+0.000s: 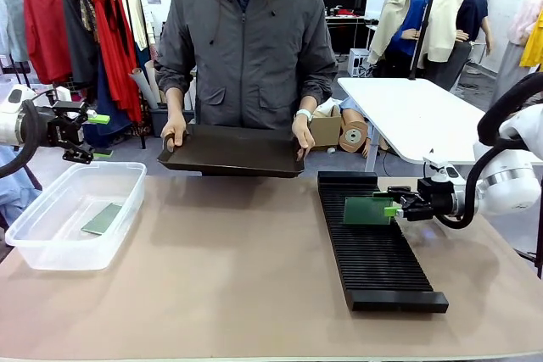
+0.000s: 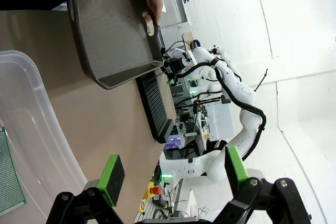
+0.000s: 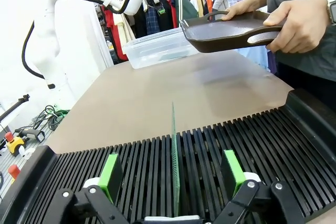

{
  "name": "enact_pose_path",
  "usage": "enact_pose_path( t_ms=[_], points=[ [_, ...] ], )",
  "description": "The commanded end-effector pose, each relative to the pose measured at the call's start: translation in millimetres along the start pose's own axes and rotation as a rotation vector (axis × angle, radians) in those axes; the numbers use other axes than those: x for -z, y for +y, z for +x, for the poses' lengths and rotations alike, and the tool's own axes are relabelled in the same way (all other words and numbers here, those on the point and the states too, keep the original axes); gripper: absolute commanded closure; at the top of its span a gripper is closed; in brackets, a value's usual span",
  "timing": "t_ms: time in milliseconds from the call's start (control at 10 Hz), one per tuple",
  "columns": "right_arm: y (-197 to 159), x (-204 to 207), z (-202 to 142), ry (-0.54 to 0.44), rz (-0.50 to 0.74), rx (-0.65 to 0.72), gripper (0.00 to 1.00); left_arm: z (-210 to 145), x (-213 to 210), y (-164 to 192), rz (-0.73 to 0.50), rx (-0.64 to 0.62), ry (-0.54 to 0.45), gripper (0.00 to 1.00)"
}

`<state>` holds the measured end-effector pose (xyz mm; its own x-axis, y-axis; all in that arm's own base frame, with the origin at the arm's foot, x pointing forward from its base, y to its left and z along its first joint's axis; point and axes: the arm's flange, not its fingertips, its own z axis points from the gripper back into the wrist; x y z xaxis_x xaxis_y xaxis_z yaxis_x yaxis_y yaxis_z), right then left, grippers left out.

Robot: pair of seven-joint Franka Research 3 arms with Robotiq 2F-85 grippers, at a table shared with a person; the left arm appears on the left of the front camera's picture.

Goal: Sort PCBs into racks and boxes based on the side picked up.
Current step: If the short side of the Blank PCB is picked up, insert it into the PCB Rack ; if the long side is picked up, place it in the Organizing box.

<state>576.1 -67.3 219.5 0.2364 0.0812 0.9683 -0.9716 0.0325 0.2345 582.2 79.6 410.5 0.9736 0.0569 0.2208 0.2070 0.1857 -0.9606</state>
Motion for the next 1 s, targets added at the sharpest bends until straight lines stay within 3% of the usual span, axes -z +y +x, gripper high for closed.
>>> enact_pose_path(
  t_ms=[0,900],
  points=[
    [-0.1,-0.1,3.1,-0.002,-0.002,-0.004,0.00,-1.4,-0.3,-2.5,0.004,-0.009,0.005,0.00],
    [-0.1,-0.1,3.1,-0.002,-0.002,-0.004,0.00,-1.4,-0.3,-2.5,0.004,-0.009,0.005,0.00]
  ],
)
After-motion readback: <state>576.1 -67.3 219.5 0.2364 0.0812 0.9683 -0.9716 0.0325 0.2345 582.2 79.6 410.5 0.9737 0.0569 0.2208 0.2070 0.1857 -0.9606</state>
